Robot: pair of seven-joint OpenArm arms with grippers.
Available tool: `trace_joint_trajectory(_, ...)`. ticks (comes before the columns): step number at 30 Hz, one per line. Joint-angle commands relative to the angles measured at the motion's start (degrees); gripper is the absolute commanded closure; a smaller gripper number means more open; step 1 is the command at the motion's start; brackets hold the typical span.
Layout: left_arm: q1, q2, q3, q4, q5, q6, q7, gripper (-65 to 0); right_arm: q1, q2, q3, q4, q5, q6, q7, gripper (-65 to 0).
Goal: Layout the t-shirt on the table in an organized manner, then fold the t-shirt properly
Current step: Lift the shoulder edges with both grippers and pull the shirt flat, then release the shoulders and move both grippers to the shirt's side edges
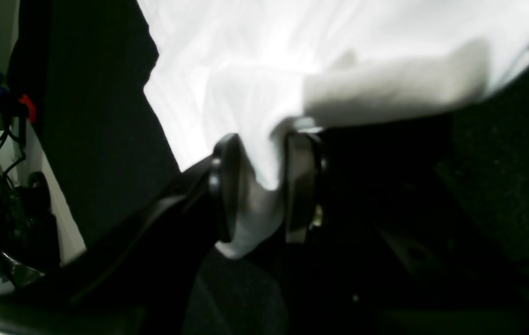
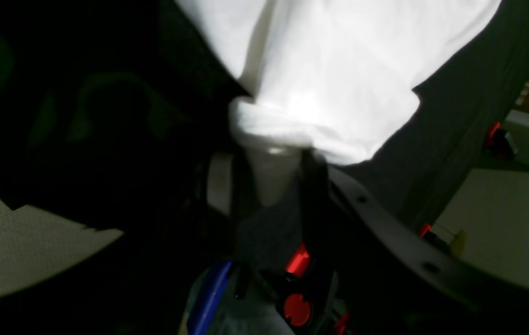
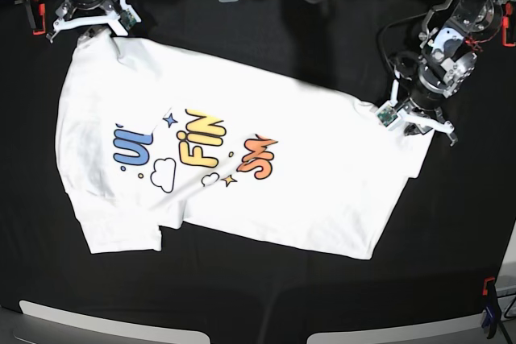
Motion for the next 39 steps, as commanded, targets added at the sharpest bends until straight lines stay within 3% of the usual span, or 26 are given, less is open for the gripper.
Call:
trace_joint_trajectory(1,-0.31,-0.94,-0.33,0.26,0.28,0.07,1.29,-14.8,-0.02,0.81,0.42,0.90,-1.16,-0.37,0.37,-14.1)
trace_joint_trajectory(3,-0.33,-0.96,-0.33,0.26,0.33,0.31,1.29,-11.4,-0.07,0.81,0.42,0.90,-3.52,-0.37,-0.79,-5.8)
trace_joint_trajectory(4,-0.33,-0.94,-0.33,0.26,0.33,1.33,1.27,-7.7,-0.20,0.83,0.42,0.90,-5.51,-0.37,-1.73,-0.8)
trace_joint_trajectory(5,-0.33,-0.96,-0.33,0.26,0.35,2.97,1.27,-2.4,-0.20,0.81,0.42,0.90,-7.80,-0.37,-2.78,0.0)
trace_joint_trajectory(8,-0.31,-0.94,-0.33,0.26,2.43,7.67,1.27,0.0,-0.20,0.85,0.42,0.90,-13.62,-0.37,-4.83,0.0)
trace_joint_trajectory(11,-0.31,-0.96,-0.33,0.26,6.99,11.23,1.60,0.0,-0.20,0.94,0.42,0.92,-15.17,0.15,-4.81,0.0)
trace_joint_trajectory(14,-0.28,-0.96,-0.33,0.26,10.25,11.47,4.70,0.0,-0.22,0.98,0.42,0.94,-15.12,1.79,-4.81,0.0)
trace_joint_trajectory(19,0.52,-1.11,-0.33,0.33,10.49,11.45,8.39,0.0,-1.20,1.53,0.42,1.95,-14.03,4.13,-4.33,0.0)
trace_joint_trajectory(27,7.54,-1.38,-0.33,1.95,17.40,11.74,12.22,0.0,-8.46,8.96,0.42,8.02,-12.85,5.01,-3.72,0.0)
trace_joint_trajectory(36,19.89,-7.65,-0.33,10.36,18.36,20.46,16.90,0.0,-10.97,16.15,0.42,8.66,-12.98,4.98,-4.59,0.0)
trace_joint_trajectory(39,23.08,-9.09,-0.35,13.57,18.38,21.16,18.32,0.0,-10.97,17.42,0.42,8.66,-13.00,5.01,-4.61,0.0)
